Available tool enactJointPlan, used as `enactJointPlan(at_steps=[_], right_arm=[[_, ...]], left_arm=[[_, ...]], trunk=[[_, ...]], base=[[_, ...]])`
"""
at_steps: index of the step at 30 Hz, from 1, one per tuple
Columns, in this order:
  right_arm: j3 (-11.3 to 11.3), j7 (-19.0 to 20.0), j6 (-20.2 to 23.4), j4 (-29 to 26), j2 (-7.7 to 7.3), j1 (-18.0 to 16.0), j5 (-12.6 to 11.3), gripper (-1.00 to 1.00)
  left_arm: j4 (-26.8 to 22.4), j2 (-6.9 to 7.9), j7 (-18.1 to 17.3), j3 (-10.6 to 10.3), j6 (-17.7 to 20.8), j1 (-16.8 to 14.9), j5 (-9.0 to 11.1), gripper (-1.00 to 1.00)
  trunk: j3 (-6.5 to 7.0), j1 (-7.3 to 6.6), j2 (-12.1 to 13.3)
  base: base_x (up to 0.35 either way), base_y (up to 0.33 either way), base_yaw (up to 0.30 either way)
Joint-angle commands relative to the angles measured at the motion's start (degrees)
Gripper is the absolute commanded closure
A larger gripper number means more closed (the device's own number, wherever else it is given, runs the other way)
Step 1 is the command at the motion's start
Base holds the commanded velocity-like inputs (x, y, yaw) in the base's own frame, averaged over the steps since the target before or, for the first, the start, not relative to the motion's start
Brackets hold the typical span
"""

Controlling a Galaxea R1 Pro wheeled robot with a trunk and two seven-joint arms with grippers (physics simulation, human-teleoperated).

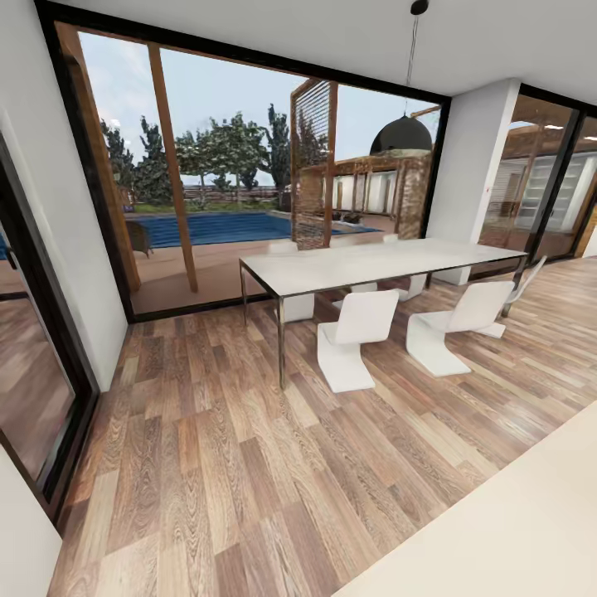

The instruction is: Set up a coffee station on the kitchen countertop: keep the coffee maker on the countertop, move the bottle of coffee from the kitchen shelf to the counter next to the coffee maker, place a paper coffee filter on top of the coffee maker, put the saucer next to the coffee maker with the coffee cup on the saucer, and place the electric kettle next to the coffee maker.

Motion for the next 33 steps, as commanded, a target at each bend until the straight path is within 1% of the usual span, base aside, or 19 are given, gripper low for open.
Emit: enactJointPlan(at_steps=[1,6,12,16,20,33], right_arm=[[-0.3,0.3,0.0,-0.3,0.33,-0.2,-0.3,-1.0],[0.0,0.3,-0.2,-1.9,1.94,-0.2,0.0,-1.0],[-0.2,0.1,-0.2,-2.1,3.79,-0.2,0.0,-1.0],[-0.3,0.2,-0.2,-3.3,3.57,-0.2,0.0,-1.0],[-0.3,0.2,-0.2,-4.6,3.51,-0.2,0.0,-1.0],[-0.3,0.3,-0.3,-7.3,3.26,-0.2,-0.1,-1.0]], left_arm=[[0.3,0.18,-0.2,0.1,0.3,0.0,0.1,-1.0],[0.0,-0.04,-0.1,0.1,0.0,0.1,0.1,-1.0],[-0.2,-0.09,-0.1,0.1,-0.1,0.2,0.1,-1.0],[-0.5,-0.13,-0.1,0.0,-0.1,0.2,0.1,-1.0],[-0.9,-0.17,-0.1,-0.1,-0.2,0.2,0.1,-1.0],[-1.1,-0.2,-0.1,-0.2,-4.3,0.2,0.1,-1.0]], trunk=[[-0.03,0.0,0.0],[-0.03,0.0,0.0],[-0.03,0.0,0.0],[-0.01,0.0,0.0],[0.03,0.0,0.0],[0.04,0.0,0.0]], base=[[0.0,0.0,0.0],[0.0,0.0,0.0],[0.0,0.0,0.0],[0.0,0.0,-0.043],[0.0,0.0,-0.204],[0.0,0.0,-0.258]])
